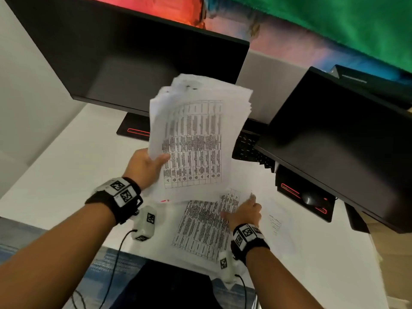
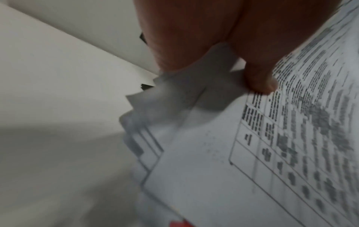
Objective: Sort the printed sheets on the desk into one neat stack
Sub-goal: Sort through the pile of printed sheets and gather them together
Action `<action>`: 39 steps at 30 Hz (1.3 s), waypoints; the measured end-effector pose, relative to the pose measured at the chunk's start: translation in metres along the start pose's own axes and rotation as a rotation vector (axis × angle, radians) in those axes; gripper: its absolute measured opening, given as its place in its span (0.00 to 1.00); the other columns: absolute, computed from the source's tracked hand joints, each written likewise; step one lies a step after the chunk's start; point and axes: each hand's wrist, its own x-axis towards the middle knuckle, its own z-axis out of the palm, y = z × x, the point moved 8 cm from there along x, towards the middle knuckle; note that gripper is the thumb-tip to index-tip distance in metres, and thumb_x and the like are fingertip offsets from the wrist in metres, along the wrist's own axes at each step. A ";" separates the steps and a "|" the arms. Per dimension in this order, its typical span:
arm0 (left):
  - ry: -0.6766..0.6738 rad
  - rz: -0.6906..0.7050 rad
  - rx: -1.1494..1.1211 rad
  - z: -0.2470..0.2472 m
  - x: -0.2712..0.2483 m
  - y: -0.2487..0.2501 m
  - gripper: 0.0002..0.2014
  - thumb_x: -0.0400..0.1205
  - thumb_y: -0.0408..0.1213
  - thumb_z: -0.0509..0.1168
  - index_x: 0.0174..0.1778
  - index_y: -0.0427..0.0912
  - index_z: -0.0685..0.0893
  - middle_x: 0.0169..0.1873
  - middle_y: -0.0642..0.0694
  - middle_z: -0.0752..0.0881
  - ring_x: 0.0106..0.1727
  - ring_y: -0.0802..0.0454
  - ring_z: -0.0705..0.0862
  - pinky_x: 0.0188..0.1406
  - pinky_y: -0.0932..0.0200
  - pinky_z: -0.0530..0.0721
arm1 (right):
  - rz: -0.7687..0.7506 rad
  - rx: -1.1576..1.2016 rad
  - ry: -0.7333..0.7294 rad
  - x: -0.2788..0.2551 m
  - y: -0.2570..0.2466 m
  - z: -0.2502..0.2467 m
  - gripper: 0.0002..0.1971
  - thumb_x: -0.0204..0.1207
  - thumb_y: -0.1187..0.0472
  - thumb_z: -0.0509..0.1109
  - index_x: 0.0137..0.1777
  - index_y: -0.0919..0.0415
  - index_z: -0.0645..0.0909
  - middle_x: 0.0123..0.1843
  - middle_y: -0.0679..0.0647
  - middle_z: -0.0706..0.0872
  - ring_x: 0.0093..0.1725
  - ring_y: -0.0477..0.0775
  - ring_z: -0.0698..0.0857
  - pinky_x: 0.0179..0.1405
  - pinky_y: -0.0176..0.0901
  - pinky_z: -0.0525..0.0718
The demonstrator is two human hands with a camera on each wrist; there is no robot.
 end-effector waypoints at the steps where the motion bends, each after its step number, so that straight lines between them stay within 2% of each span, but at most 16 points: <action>1: -0.011 -0.028 -0.010 -0.004 -0.001 -0.006 0.17 0.83 0.47 0.69 0.31 0.43 0.80 0.27 0.47 0.81 0.28 0.51 0.78 0.29 0.59 0.74 | 0.013 0.043 -0.019 0.002 -0.001 0.000 0.65 0.64 0.48 0.85 0.87 0.61 0.41 0.81 0.63 0.60 0.78 0.69 0.69 0.72 0.64 0.77; 3: -0.034 -0.119 -0.058 -0.005 -0.005 -0.025 0.13 0.83 0.50 0.69 0.36 0.48 0.83 0.26 0.51 0.85 0.30 0.51 0.81 0.31 0.60 0.78 | 0.065 0.096 -0.023 0.004 0.000 0.001 0.62 0.63 0.52 0.87 0.87 0.63 0.46 0.79 0.64 0.64 0.75 0.69 0.73 0.69 0.62 0.80; 6: -0.066 -0.222 -0.072 0.000 -0.017 -0.047 0.13 0.82 0.53 0.69 0.47 0.46 0.88 0.22 0.55 0.86 0.27 0.51 0.81 0.30 0.61 0.79 | 0.121 0.098 -0.023 0.004 0.003 0.002 0.56 0.58 0.49 0.89 0.80 0.67 0.60 0.75 0.64 0.74 0.73 0.68 0.77 0.68 0.60 0.82; 8: -0.086 -0.297 -0.072 0.004 -0.023 -0.061 0.20 0.80 0.57 0.70 0.40 0.41 0.87 0.24 0.47 0.83 0.25 0.49 0.79 0.29 0.60 0.78 | 0.137 0.047 -0.035 0.005 0.007 0.001 0.53 0.57 0.42 0.87 0.76 0.66 0.64 0.73 0.63 0.77 0.71 0.66 0.78 0.69 0.60 0.81; 10: -0.115 -0.334 -0.067 0.007 -0.028 -0.069 0.26 0.77 0.61 0.71 0.32 0.37 0.82 0.22 0.38 0.78 0.21 0.48 0.76 0.27 0.55 0.77 | 0.168 -0.050 -0.029 0.002 0.010 -0.003 0.51 0.60 0.37 0.83 0.76 0.62 0.66 0.72 0.62 0.74 0.70 0.64 0.75 0.70 0.58 0.77; 11: -0.129 -0.340 -0.074 0.008 -0.029 -0.070 0.28 0.76 0.62 0.71 0.34 0.35 0.83 0.23 0.33 0.81 0.22 0.44 0.79 0.27 0.51 0.80 | 0.196 -0.071 -0.008 0.000 0.013 -0.005 0.48 0.61 0.37 0.82 0.75 0.59 0.66 0.71 0.62 0.71 0.70 0.64 0.73 0.70 0.56 0.76; 13: -0.137 -0.348 -0.099 0.010 -0.031 -0.070 0.27 0.76 0.62 0.71 0.43 0.37 0.89 0.34 0.30 0.89 0.32 0.35 0.88 0.36 0.44 0.88 | 0.224 -0.009 0.029 -0.003 0.015 -0.006 0.45 0.61 0.42 0.84 0.74 0.54 0.67 0.71 0.61 0.68 0.69 0.66 0.72 0.67 0.58 0.76; 14: -0.137 -0.340 -0.113 0.009 -0.031 -0.068 0.23 0.77 0.60 0.71 0.45 0.40 0.90 0.36 0.34 0.92 0.36 0.36 0.90 0.38 0.45 0.89 | 0.206 0.042 0.036 -0.002 0.015 -0.004 0.43 0.62 0.46 0.85 0.74 0.52 0.67 0.71 0.61 0.68 0.69 0.67 0.73 0.66 0.60 0.77; 16: -0.142 -0.332 -0.135 0.009 -0.030 -0.066 0.19 0.79 0.58 0.71 0.45 0.43 0.90 0.34 0.41 0.93 0.34 0.40 0.90 0.34 0.49 0.87 | 0.139 0.123 0.048 0.000 0.014 -0.002 0.39 0.65 0.55 0.86 0.72 0.52 0.67 0.72 0.60 0.69 0.67 0.69 0.77 0.64 0.62 0.81; 19: -0.140 -0.313 -0.150 0.007 -0.029 -0.063 0.16 0.80 0.54 0.71 0.43 0.43 0.90 0.33 0.46 0.93 0.32 0.43 0.89 0.29 0.56 0.84 | 0.070 0.135 0.057 0.007 0.015 -0.011 0.43 0.63 0.60 0.87 0.74 0.56 0.64 0.70 0.64 0.73 0.65 0.69 0.81 0.62 0.59 0.84; 23: -0.142 -0.312 -0.169 0.011 -0.031 -0.060 0.14 0.81 0.52 0.71 0.42 0.44 0.90 0.30 0.47 0.92 0.29 0.50 0.90 0.27 0.58 0.84 | 0.088 -0.121 0.059 0.017 0.026 -0.031 0.50 0.61 0.40 0.84 0.77 0.61 0.65 0.73 0.63 0.71 0.72 0.66 0.74 0.68 0.60 0.78; 28: -0.175 -0.307 -0.187 0.013 -0.034 -0.059 0.14 0.81 0.51 0.71 0.45 0.43 0.91 0.35 0.47 0.94 0.39 0.43 0.93 0.41 0.49 0.90 | 0.002 -0.289 0.091 0.037 0.045 -0.054 0.48 0.67 0.36 0.78 0.81 0.59 0.62 0.78 0.62 0.67 0.76 0.67 0.68 0.70 0.66 0.76; 32: -0.200 -0.324 -0.203 0.013 -0.036 -0.062 0.16 0.80 0.53 0.72 0.45 0.42 0.91 0.38 0.43 0.94 0.44 0.32 0.92 0.48 0.34 0.90 | -0.094 -0.321 0.054 0.039 0.040 -0.046 0.61 0.59 0.33 0.81 0.84 0.61 0.55 0.79 0.63 0.67 0.77 0.67 0.69 0.73 0.63 0.75; 34: -0.196 -0.333 -0.194 0.010 -0.035 -0.064 0.16 0.80 0.53 0.72 0.44 0.42 0.91 0.37 0.42 0.94 0.45 0.31 0.92 0.49 0.33 0.89 | -0.092 -0.354 0.035 0.037 0.036 -0.041 0.66 0.55 0.32 0.82 0.86 0.61 0.50 0.80 0.63 0.64 0.78 0.67 0.68 0.73 0.61 0.74; 37: -0.207 -0.356 -0.181 0.007 -0.034 -0.073 0.19 0.78 0.57 0.73 0.43 0.41 0.91 0.38 0.40 0.94 0.45 0.28 0.91 0.49 0.28 0.88 | -0.015 -0.255 0.023 0.035 0.037 -0.039 0.68 0.55 0.38 0.86 0.86 0.62 0.48 0.80 0.63 0.63 0.76 0.68 0.72 0.70 0.62 0.78; 39: -0.234 -0.378 -0.174 0.007 -0.035 -0.080 0.28 0.72 0.63 0.74 0.45 0.38 0.90 0.39 0.36 0.93 0.44 0.26 0.90 0.48 0.27 0.88 | 0.065 -0.115 0.021 0.035 0.040 -0.041 0.66 0.57 0.46 0.89 0.85 0.65 0.50 0.79 0.65 0.66 0.75 0.69 0.75 0.69 0.62 0.80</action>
